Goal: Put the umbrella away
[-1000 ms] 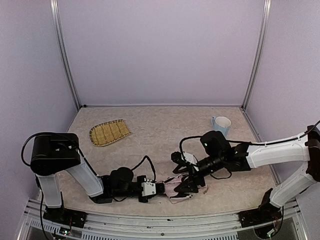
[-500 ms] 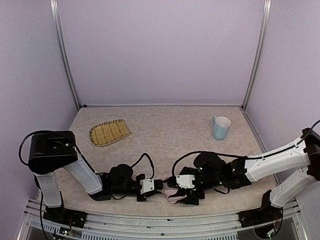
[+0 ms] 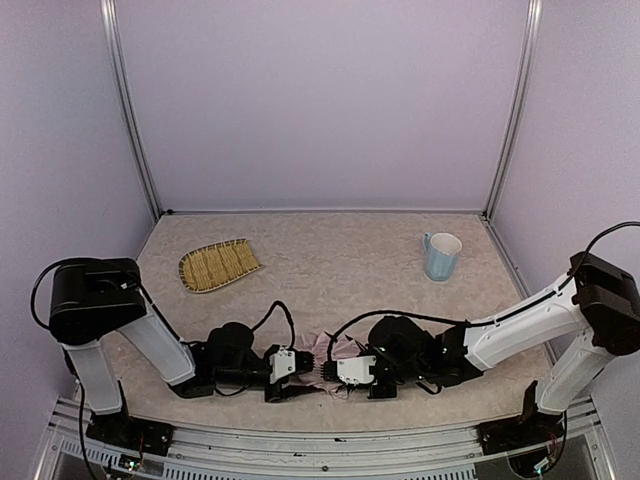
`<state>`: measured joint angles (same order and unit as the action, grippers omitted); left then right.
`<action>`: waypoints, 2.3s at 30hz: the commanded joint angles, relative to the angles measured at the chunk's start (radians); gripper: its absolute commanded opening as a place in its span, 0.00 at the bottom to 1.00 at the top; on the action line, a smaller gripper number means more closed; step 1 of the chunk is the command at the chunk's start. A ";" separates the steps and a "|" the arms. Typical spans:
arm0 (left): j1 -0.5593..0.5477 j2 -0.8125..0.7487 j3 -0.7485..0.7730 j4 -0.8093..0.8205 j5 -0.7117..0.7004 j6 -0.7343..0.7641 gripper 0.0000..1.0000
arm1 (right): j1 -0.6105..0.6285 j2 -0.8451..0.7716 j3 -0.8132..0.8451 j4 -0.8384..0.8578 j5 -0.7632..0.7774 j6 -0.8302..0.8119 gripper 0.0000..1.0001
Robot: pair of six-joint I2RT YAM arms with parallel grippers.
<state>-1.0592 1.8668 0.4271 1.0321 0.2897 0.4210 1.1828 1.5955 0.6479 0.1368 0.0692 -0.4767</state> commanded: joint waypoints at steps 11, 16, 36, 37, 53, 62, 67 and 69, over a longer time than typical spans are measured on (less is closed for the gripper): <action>0.148 -0.371 -0.010 -0.203 0.193 -0.378 0.99 | 0.083 0.038 -0.051 -0.050 0.071 -0.023 0.00; 0.232 -0.301 0.160 -0.487 0.124 -0.676 0.64 | 0.135 0.054 -0.050 -0.072 0.098 -0.023 0.00; 0.195 -0.005 0.512 -0.881 -0.192 -0.762 0.60 | 0.126 -0.080 -0.011 -0.258 -0.216 -0.048 0.00; 0.200 -0.015 0.494 -0.857 -0.183 -0.742 0.59 | 0.109 -0.077 0.013 -0.329 -0.301 -0.030 0.00; -0.112 -0.595 -0.054 -0.444 -0.057 0.052 0.69 | -0.138 0.404 0.357 -0.867 -0.630 0.041 0.00; -0.179 -0.518 0.073 -0.752 -0.095 0.167 0.83 | -0.225 0.531 0.446 -0.908 -0.671 0.052 0.00; -0.158 -0.695 -0.007 -0.620 0.042 0.102 0.80 | -0.271 0.560 0.481 -0.908 -0.684 0.057 0.00; -0.129 -0.799 -0.084 -0.496 0.093 0.052 0.79 | -0.274 0.566 0.490 -0.910 -0.685 0.053 0.00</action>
<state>-1.2041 1.2263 0.4572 0.4446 0.1627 0.5415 0.9501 2.0460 1.1862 -0.6662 -0.9375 -0.4984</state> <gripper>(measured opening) 0.801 0.195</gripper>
